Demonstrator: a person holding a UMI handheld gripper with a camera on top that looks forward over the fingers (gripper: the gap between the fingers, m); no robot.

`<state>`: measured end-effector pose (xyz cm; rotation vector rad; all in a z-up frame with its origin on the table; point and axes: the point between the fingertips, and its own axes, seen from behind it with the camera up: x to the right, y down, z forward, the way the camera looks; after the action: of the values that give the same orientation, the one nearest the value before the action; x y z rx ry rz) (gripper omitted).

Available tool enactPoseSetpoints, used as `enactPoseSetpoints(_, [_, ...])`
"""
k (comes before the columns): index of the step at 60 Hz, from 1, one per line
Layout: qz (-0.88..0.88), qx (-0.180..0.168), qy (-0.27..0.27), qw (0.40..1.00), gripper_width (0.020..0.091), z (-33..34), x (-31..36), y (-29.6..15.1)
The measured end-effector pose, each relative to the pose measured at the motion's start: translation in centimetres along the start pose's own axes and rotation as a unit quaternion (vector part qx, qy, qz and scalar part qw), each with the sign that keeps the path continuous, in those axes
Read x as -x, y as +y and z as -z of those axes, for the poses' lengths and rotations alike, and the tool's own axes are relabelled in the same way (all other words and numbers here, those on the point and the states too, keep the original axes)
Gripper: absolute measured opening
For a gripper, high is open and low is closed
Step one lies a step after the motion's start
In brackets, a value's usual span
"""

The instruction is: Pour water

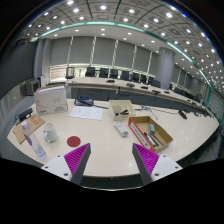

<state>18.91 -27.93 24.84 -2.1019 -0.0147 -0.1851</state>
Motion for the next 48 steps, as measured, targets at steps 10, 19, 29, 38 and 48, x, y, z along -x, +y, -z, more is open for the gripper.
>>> enactPoseSetpoints(10, [0.005,0.006,-0.008,1.0,0.0858,0.4,3.7,1.6])
enactPoseSetpoints(19, [0.004,0.017,-0.016,1.0,0.0857,0.7,9.7,4.0])
enactPoseSetpoints(29, [-0.008,0.024,-0.049,0.998,0.0861,0.9,18.8,7.0])
enactPoseSetpoints(38, [-0.01,0.022,-0.09,0.996,0.0861,0.1,27.7,8.9])
enactPoseSetpoints(48, [0.003,-0.007,-0.12,0.993,0.0859,-2.7,35.5,9.1])
